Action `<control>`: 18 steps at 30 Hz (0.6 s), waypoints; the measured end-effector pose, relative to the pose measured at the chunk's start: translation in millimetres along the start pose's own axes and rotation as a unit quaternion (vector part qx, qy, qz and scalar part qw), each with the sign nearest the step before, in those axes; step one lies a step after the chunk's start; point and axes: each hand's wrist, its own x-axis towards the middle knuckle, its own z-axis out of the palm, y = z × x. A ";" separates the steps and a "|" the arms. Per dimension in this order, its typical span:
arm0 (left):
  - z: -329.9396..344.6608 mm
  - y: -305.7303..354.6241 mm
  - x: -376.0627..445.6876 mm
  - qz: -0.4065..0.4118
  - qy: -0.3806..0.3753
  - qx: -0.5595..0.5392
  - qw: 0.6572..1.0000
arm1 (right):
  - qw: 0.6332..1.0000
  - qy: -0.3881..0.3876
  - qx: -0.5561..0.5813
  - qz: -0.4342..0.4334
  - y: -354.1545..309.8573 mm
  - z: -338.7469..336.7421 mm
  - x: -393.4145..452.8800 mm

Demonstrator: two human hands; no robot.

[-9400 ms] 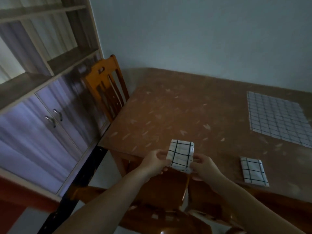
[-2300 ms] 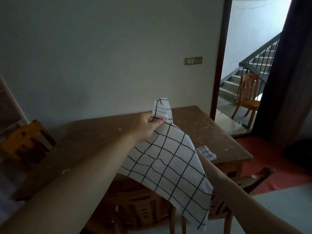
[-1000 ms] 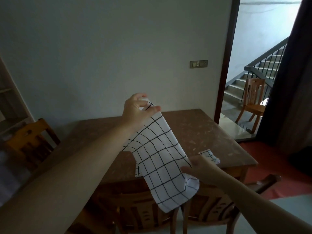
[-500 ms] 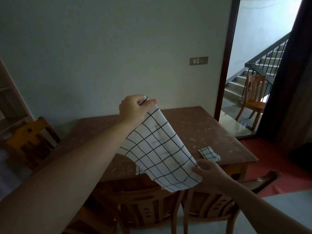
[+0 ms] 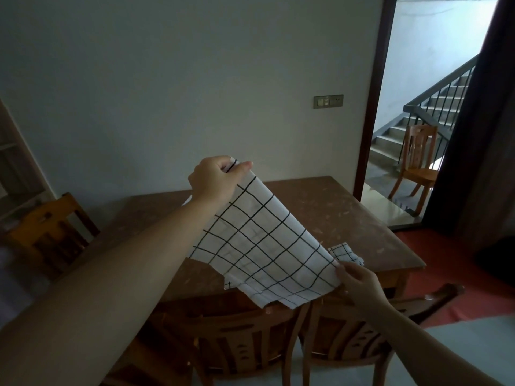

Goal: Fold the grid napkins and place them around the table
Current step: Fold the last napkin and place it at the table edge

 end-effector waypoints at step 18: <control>7.7 -13.4 -9.4 -0.083 -0.011 -0.019 0.996 | 0.990 0.116 0.061 0.044 -12.4 -15.3 10.7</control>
